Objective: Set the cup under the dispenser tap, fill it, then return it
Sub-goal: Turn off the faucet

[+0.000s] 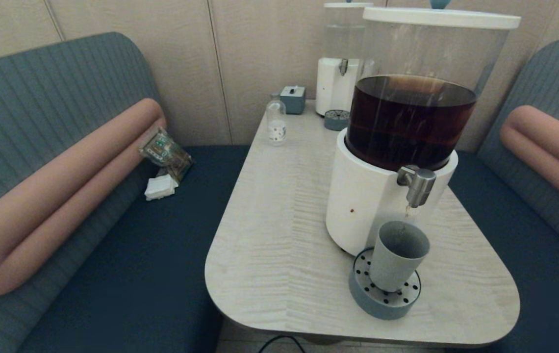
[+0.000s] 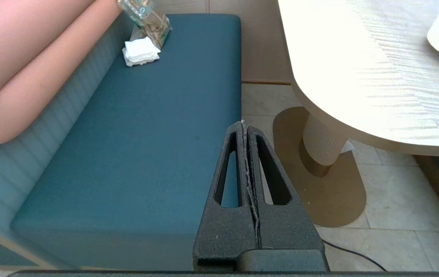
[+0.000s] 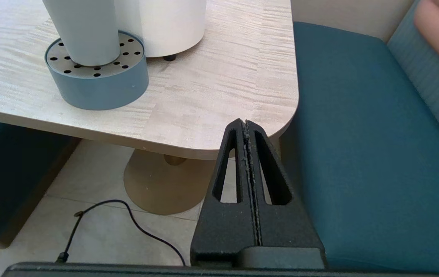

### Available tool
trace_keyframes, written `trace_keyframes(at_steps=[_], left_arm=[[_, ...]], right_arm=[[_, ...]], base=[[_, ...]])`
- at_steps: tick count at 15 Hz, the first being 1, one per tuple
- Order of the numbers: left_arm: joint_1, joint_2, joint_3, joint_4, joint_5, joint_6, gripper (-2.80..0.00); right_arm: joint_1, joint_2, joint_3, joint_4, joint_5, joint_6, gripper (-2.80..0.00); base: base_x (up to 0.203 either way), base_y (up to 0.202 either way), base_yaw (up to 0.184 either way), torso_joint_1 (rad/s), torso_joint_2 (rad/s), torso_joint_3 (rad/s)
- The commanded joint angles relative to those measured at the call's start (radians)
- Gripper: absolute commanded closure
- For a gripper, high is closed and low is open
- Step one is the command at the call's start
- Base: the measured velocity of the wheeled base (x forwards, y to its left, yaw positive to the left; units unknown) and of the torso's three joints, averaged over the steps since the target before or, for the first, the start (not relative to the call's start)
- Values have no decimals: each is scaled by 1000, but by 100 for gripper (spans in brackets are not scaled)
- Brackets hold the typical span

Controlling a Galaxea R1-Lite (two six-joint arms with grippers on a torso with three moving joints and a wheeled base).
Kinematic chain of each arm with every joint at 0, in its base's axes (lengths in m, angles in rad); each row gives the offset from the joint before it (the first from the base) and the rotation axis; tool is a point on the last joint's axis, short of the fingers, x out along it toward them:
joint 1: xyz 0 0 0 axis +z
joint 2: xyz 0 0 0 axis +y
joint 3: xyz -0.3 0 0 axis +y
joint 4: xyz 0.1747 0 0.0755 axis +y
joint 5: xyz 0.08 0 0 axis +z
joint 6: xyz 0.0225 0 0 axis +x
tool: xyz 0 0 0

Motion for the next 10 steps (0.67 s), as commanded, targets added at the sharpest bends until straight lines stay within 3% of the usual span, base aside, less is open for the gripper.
trace_keyframes(at_steps=[1, 8, 10], left_arm=[[0, 0, 2, 0, 0, -1, 0], [0, 0, 2, 2, 1, -3, 0], [0, 2, -49, -3, 0, -9, 0]], right_arm=[[0, -1, 0, 0, 1, 2, 0], [0, -2, 0, 0, 1, 2, 0], [0, -2, 1, 0, 1, 2, 0]], base=[[0, 0, 0, 0, 0, 0], [0, 0, 0, 0, 0, 0], [0, 0, 0, 0, 0, 0]])
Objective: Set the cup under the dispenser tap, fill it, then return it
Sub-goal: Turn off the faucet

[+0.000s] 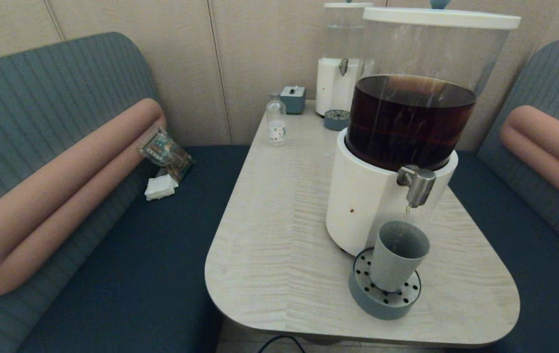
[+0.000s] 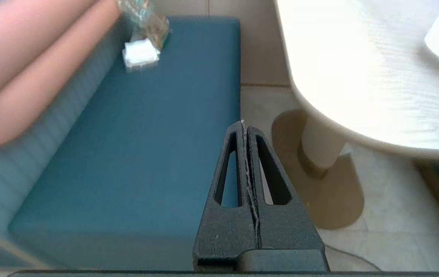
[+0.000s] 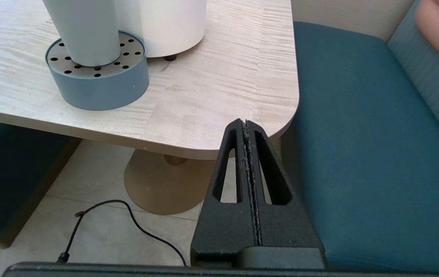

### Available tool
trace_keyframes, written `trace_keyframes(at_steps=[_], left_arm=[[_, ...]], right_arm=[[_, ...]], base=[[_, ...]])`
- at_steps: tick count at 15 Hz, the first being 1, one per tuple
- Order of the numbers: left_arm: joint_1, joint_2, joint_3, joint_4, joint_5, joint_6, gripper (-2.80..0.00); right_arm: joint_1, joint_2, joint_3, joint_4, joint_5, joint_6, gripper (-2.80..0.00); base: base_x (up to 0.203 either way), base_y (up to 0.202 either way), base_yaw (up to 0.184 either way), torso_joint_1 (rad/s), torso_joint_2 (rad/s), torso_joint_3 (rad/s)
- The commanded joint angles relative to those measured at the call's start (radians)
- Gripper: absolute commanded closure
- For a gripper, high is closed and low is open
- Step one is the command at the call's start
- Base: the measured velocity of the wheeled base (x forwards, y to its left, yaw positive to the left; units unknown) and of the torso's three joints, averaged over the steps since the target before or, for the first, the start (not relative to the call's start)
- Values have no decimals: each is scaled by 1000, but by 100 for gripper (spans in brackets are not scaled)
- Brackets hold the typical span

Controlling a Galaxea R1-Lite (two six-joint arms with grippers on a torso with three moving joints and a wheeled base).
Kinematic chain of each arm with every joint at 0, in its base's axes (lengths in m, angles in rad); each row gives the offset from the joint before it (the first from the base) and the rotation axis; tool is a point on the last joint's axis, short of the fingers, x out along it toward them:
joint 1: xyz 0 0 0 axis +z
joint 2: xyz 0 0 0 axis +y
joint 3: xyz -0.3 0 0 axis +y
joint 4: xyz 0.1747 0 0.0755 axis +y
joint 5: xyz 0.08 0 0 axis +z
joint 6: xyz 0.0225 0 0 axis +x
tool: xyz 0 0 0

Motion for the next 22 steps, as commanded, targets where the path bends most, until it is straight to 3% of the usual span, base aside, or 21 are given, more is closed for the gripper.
trace_keyframes(at_steps=[1, 3, 7, 8, 9, 10, 11, 12, 13, 15, 17, 19, 20, 22], left_arm=[[0, 20, -103, 3, -8, -2, 0], [-3, 151, -309, 7, -39, -24, 0], [-15, 631, -847, -76, -93, -170, 0], [-18, 736, -941, -90, -150, -197, 0], [-20, 825, -1015, -96, -253, -217, 0], [-21, 891, -1059, -77, -426, -216, 0], [-23, 942, -1085, -20, -581, -180, 0], [-24, 994, -1104, 63, -676, -107, 0], [-25, 1043, -1118, 120, -730, -27, 0], [-63, 1154, -1135, 155, -767, 124, 0], [-153, 1278, -1165, 191, -754, 328, 0], [-311, 1376, -1241, 270, -634, 477, 0], [-380, 1429, -1295, 308, -550, 528, 0], [-458, 1526, -1405, 336, -460, 564, 0]], right_arm=[[0, -1, 2, -1, 0, -1, 0], [0, -2, 2, -1, 0, 0, 0], [0, -2, 0, -1, 0, 0, 0], [0, -2, 2, -1, 0, -2, 0], [0, -1, 1, -1, 0, 0, 0], [0, -2, 0, -1, 0, 0, 0], [0, -1, 2, -1, 0, 0, 0], [0, -2, 1, -1, 0, 0, 0], [0, -2, 0, -1, 0, 0, 0], [0, -2, 0, -1, 0, 0, 0], [0, -2, 2, -1, 0, 0, 0], [0, -2, 2, -1, 0, 0, 0], [0, -2, 1, -1, 0, 0, 0], [0, -2, 0, -1, 0, 0, 0]], base=[[0, 0, 0, 0, 0, 0], [0, 0, 0, 0, 0, 0], [0, 0, 0, 0, 0, 0], [0, 0, 0, 0, 0, 0], [0, 0, 0, 0, 0, 0], [0, 0, 0, 0, 0, 0], [0, 0, 0, 0, 0, 0], [0, 0, 0, 0, 0, 0], [0, 0, 0, 0, 0, 0], [0, 0, 0, 0, 0, 0], [0, 0, 0, 0, 0, 0], [0, 0, 0, 0, 0, 0], [0, 0, 0, 0, 0, 0], [0, 0, 0, 0, 0, 0]])
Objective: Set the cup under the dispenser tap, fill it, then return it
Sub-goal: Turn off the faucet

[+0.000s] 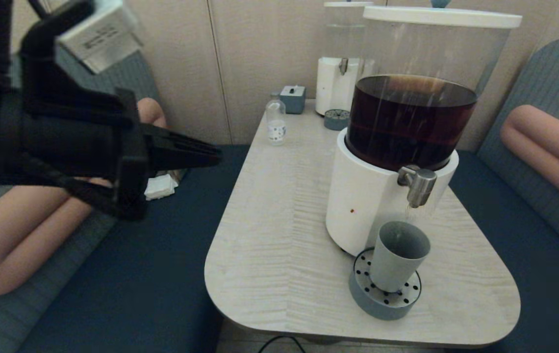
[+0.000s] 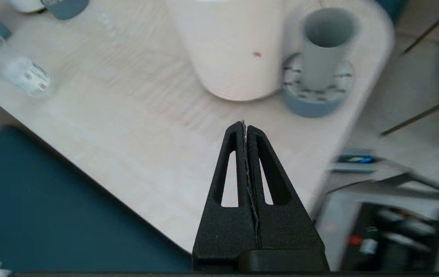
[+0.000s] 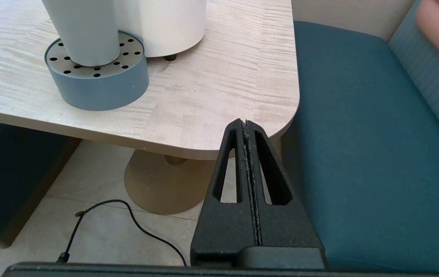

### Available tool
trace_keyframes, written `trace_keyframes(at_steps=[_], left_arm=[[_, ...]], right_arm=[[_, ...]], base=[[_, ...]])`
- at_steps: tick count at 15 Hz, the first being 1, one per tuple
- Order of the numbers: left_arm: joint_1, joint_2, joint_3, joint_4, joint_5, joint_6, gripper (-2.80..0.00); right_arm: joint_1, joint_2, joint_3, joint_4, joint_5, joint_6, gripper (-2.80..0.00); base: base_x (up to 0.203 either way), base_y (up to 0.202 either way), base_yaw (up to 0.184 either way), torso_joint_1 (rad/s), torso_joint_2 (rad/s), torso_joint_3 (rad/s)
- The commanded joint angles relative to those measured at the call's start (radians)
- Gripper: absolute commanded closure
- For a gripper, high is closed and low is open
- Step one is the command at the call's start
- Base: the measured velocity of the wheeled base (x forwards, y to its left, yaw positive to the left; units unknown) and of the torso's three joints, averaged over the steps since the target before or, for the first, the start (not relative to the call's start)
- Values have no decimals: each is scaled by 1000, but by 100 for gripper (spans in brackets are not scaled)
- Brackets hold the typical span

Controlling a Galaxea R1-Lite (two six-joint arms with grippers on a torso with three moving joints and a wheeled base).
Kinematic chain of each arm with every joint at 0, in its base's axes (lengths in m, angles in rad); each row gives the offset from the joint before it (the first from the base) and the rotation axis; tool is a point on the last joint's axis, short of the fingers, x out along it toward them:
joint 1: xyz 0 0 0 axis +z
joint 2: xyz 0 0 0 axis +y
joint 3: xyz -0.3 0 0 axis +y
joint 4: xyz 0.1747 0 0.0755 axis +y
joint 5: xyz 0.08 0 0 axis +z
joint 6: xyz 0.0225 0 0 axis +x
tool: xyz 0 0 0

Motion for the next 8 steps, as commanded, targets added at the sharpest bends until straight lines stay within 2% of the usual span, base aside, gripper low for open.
trace_keyframes(at_steps=[1, 3, 5, 7, 8], left_arm=[[-80, 131, -87, 7, 66, 12, 0], [-140, 207, -167, 18, 135, 36, 0], [-160, 272, -256, 62, 184, 133, 0], [-186, 332, -369, 182, 215, 231, 0], [-204, 361, -422, 224, 231, 255, 0]], right_arm=[[0, -2, 0, 0, 1, -1, 0], [0, -2, 0, 0, 1, -1, 0], [0, -2, 1, 0, 1, -1, 0], [0, -1, 1, 0, 1, -1, 0], [0, -2, 0, 0, 1, -1, 0]], base=[[0, 0, 0, 0, 0, 0], [0, 0, 0, 0, 0, 0], [0, 0, 0, 0, 0, 0], [0, 0, 0, 0, 0, 0], [0, 0, 0, 0, 0, 0]])
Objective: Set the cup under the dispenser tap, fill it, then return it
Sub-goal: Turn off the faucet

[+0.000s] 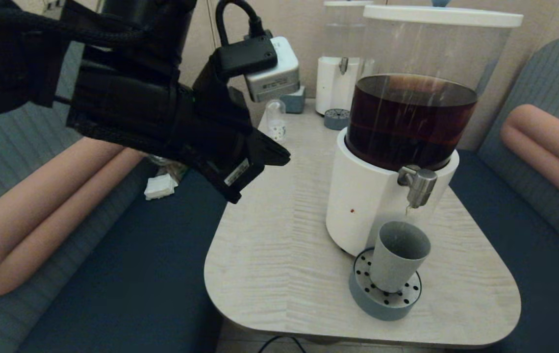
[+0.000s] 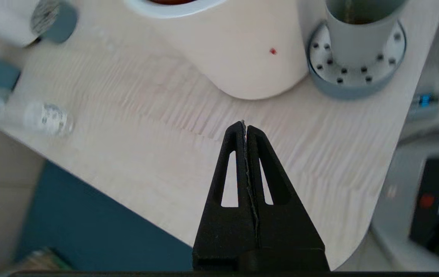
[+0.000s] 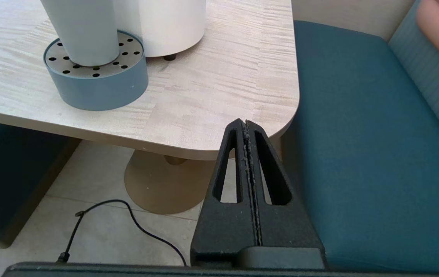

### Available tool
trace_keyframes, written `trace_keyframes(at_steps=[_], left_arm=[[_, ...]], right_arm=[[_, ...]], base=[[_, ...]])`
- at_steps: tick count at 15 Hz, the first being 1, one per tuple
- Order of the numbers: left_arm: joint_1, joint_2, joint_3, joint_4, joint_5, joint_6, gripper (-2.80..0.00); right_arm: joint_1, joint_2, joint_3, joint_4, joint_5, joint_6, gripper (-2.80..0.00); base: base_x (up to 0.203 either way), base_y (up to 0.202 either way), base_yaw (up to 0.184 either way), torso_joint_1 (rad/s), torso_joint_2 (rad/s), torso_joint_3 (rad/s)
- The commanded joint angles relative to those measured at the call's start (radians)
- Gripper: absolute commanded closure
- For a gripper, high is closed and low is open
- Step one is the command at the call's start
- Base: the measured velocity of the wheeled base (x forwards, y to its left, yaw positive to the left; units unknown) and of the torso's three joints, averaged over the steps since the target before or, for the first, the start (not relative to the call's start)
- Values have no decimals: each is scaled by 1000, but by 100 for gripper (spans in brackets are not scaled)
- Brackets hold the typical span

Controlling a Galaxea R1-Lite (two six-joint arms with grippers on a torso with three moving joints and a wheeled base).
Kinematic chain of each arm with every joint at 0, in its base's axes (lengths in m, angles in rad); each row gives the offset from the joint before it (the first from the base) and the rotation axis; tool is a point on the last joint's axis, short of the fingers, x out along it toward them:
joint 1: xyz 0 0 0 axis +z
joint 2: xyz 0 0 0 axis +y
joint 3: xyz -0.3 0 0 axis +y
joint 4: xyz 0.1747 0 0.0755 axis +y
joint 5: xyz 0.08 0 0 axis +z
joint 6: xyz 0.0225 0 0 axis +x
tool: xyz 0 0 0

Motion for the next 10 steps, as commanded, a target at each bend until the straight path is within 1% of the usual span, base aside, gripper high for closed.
trace_keyframes(at_steps=[1, 3, 6, 8, 10], left_arm=[[-38, 85, -93, 51, 14, 27, 0], [-90, 137, -153, 63, 22, 36, 0], [-152, 178, -163, 52, 34, 35, 0], [-181, 192, -164, 51, 60, 37, 0], [-191, 209, -165, 42, 85, 37, 0]], right_arm=[[0, -2, 2, 0, 0, -1, 0], [0, -1, 1, 0, 0, -1, 0], [0, -2, 1, 0, 0, -1, 0], [0, -2, 1, 0, 0, -1, 0], [0, -2, 2, 0, 0, -1, 0]], base=[[0, 0, 0, 0, 0, 0], [0, 0, 0, 0, 0, 0], [0, 0, 0, 0, 0, 0], [0, 0, 0, 0, 0, 0], [0, 0, 0, 0, 0, 0]])
